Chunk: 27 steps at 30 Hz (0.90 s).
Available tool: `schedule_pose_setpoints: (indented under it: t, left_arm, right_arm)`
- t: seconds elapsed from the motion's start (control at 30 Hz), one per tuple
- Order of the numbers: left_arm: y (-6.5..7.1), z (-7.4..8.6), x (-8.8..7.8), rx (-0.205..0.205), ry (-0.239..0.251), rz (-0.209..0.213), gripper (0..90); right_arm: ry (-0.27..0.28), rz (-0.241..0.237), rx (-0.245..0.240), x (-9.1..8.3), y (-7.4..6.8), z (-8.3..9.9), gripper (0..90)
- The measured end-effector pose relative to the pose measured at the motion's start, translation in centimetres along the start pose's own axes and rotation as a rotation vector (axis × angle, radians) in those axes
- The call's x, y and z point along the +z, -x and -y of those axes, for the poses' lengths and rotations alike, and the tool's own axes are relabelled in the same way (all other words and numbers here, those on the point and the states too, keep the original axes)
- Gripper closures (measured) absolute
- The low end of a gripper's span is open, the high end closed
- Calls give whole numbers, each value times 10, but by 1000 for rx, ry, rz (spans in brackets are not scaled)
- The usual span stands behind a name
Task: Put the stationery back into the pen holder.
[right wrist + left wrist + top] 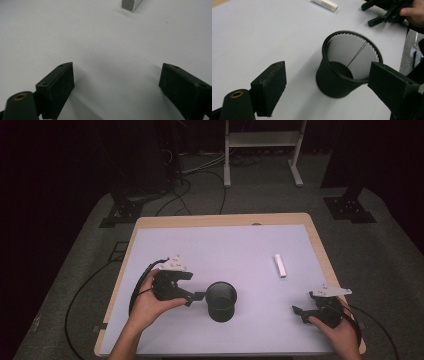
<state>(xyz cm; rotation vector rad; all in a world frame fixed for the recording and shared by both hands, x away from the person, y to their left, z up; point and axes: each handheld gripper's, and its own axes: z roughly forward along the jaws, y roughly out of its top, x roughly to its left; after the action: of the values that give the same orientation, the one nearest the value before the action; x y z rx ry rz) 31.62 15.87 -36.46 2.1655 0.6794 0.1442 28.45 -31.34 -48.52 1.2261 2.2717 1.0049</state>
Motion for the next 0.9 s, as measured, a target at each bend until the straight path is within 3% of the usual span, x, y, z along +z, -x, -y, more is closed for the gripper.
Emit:
schedule_pose_setpoints:
  t: [0.37,0.9]
  left_arm:
    - [-11,31,-11,-33,-18,-69,101]
    - [-19,62,-13,-39,-67,-141,94]
  right_arm:
    - [0,0,-1,0,0,0,117]
    - [1,1,1,0,0,0,117]
